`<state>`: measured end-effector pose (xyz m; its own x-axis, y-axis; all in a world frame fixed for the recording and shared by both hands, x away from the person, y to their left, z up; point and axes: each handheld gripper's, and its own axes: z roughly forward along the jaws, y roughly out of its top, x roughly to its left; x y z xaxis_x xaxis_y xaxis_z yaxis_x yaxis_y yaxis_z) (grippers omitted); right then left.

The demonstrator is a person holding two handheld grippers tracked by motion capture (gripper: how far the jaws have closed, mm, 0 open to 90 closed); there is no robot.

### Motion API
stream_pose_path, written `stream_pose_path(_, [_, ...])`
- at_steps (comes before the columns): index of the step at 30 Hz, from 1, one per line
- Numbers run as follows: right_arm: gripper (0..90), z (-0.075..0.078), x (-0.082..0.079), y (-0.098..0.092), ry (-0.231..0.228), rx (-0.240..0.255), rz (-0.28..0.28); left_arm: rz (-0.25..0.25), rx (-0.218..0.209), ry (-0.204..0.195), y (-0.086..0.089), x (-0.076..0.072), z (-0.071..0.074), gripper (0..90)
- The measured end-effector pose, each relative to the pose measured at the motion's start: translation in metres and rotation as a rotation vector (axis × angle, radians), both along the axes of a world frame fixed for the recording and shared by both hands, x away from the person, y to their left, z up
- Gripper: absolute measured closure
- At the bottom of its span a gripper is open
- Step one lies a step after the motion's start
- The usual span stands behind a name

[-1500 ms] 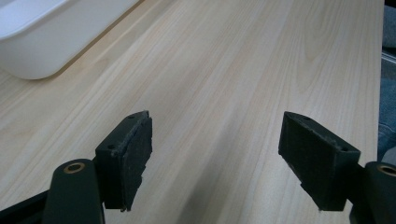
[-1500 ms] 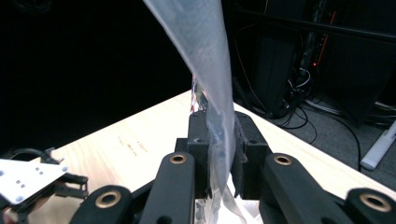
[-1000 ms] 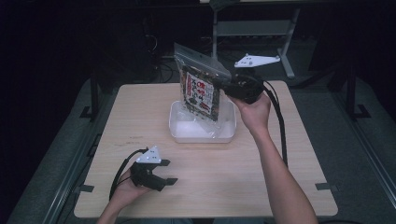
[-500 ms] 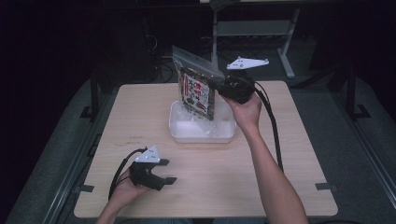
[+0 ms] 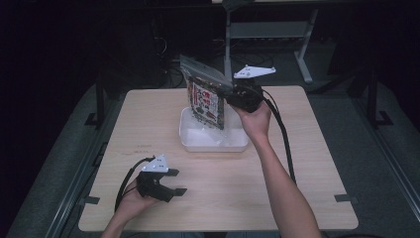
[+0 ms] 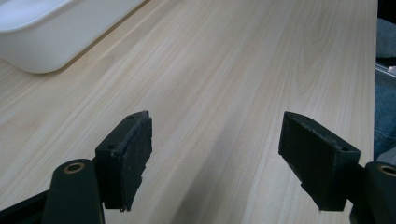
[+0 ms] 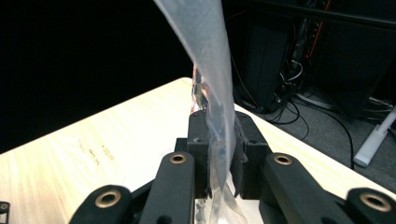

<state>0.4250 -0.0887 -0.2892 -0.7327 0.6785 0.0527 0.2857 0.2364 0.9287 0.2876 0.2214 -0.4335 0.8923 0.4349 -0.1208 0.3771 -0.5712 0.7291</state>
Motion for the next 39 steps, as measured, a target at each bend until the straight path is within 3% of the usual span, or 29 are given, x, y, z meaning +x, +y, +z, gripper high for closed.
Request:
stream_pose_path(16, [78.5,-0.024,0.001,0.008,0.015,-0.010,-0.020,0.003,-0.006,-0.001,0.001,0.001,0.001,24.9])
stream_pose_path(23, [78.5,-0.030,-0.001,0.013,0.029,-0.052,-0.026,0.004,-0.007,-0.003,0.001,0.001,0.001,24.9])
stream_pose_path(39, [78.5,-0.036,-0.004,0.013,0.046,-0.044,-0.038,-0.006,-0.002,-0.005,-0.002,0.002,0.002,24.9])
